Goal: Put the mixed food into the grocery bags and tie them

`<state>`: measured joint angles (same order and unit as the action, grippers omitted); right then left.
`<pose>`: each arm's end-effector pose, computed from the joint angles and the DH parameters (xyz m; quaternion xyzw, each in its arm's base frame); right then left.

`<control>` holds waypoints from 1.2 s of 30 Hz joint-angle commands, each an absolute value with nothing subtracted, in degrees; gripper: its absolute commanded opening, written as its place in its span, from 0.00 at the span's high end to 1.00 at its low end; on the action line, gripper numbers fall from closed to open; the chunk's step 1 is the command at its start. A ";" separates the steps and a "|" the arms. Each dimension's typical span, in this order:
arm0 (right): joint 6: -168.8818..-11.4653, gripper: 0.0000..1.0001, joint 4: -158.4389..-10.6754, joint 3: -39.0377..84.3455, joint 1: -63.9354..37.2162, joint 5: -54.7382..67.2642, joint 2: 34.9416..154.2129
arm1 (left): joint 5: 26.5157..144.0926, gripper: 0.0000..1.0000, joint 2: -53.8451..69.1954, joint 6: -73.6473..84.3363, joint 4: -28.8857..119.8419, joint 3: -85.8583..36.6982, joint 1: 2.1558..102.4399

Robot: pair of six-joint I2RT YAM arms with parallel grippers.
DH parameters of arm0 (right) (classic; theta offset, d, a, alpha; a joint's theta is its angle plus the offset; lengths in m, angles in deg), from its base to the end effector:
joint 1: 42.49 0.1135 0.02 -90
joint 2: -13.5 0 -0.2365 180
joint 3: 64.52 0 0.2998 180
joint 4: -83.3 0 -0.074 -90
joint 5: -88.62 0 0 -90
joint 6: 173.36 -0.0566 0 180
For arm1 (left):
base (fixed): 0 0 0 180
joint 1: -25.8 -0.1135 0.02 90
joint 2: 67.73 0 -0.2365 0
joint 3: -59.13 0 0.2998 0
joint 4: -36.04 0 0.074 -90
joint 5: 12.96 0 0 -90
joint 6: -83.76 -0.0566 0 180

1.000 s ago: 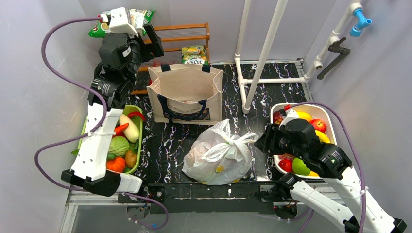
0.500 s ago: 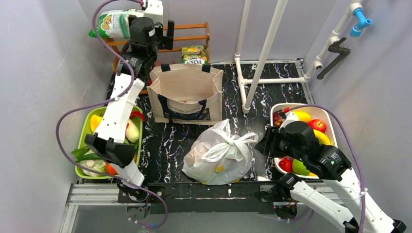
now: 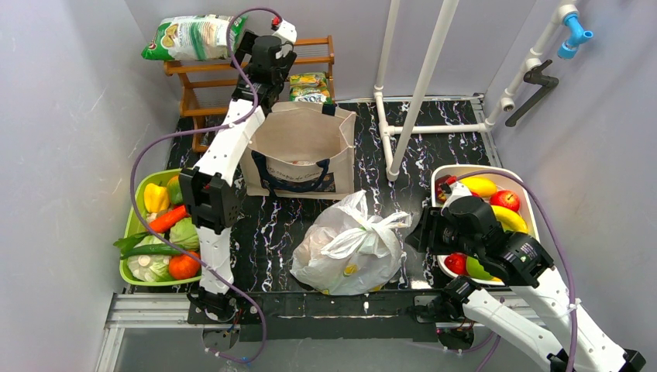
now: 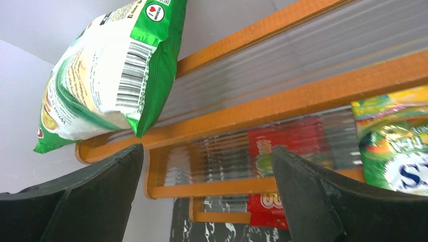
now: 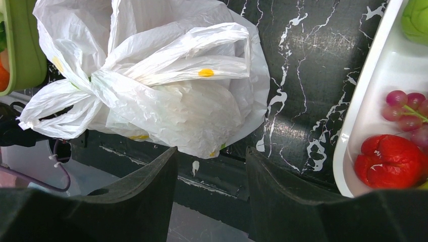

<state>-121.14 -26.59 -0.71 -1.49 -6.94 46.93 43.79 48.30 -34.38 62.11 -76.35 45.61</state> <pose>0.1406 0.1149 0.3121 -0.0048 0.9045 0.2353 0.3557 0.5063 -0.1494 0.4119 0.1169 0.7311 0.2594 0.6201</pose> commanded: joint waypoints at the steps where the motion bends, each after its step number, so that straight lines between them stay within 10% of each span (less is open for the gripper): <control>1: -120.97 0.41 -26.91 -1.04 -1.53 -6.03 47.16 | 36.36 0.02 49.46 -40.66 53.07 -81.42 45.22; 23: -119.70 0.41 -26.98 -0.20 -1.54 -4.94 49.63 | 28.27 0.08 53.36 -36.70 43.83 -76.35 38.94; 33: -121.55 0.41 -26.86 -1.56 -1.53 -4.10 48.07 | 37.25 0.27 52.24 -26.81 51.69 -75.64 34.93; 36: -121.46 0.41 -26.46 -1.33 -1.53 -4.19 48.57 | 38.37 0.47 52.77 -25.92 52.53 -76.35 34.85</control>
<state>-121.01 -26.52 -2.61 -1.49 -4.23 48.54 35.35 54.44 -29.24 49.58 -76.24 35.32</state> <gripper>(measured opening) 0.587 0.650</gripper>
